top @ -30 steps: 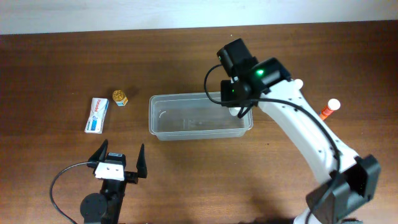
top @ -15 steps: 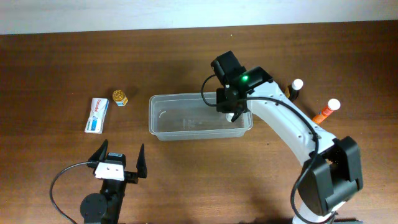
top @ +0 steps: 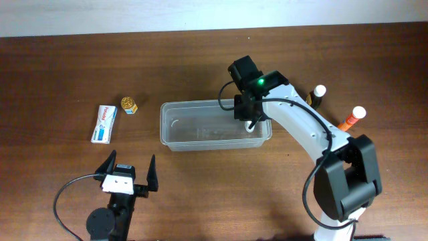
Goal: Pack container
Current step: 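Carry the white bottle over the container and lower it inside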
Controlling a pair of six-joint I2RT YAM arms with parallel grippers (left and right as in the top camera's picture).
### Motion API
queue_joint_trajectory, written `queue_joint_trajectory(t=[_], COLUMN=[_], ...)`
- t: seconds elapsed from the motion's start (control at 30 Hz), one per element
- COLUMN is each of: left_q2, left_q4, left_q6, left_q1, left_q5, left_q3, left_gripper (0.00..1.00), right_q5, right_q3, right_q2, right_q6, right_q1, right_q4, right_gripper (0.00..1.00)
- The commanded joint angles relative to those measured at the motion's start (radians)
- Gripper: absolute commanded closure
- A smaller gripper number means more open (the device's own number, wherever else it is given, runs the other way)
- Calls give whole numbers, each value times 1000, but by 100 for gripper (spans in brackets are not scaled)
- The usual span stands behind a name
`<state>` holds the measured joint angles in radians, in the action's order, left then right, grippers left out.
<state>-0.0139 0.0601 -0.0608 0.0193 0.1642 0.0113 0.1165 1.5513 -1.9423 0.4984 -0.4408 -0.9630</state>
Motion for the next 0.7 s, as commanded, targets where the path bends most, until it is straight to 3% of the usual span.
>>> queue_joint_trajectory(t=[0.0,0.33,0.67], left_q2=[8,8,8], left_q4=[5,5,5], left_q6=[-12,-12,-12], left_q1=[3,3,3], left_q5=[-3,-3,-3], left_q3=[-2,-2,-2], left_gripper=[1,1,1], right_q5=[35,54,53], right_q3=[-5,-6,-6], right_q2=[-5,-19,-19], right_q6=[12,11,11], right_q1=[5,5,5], right_q4=[7,15,14], right_gripper=[86,85,76])
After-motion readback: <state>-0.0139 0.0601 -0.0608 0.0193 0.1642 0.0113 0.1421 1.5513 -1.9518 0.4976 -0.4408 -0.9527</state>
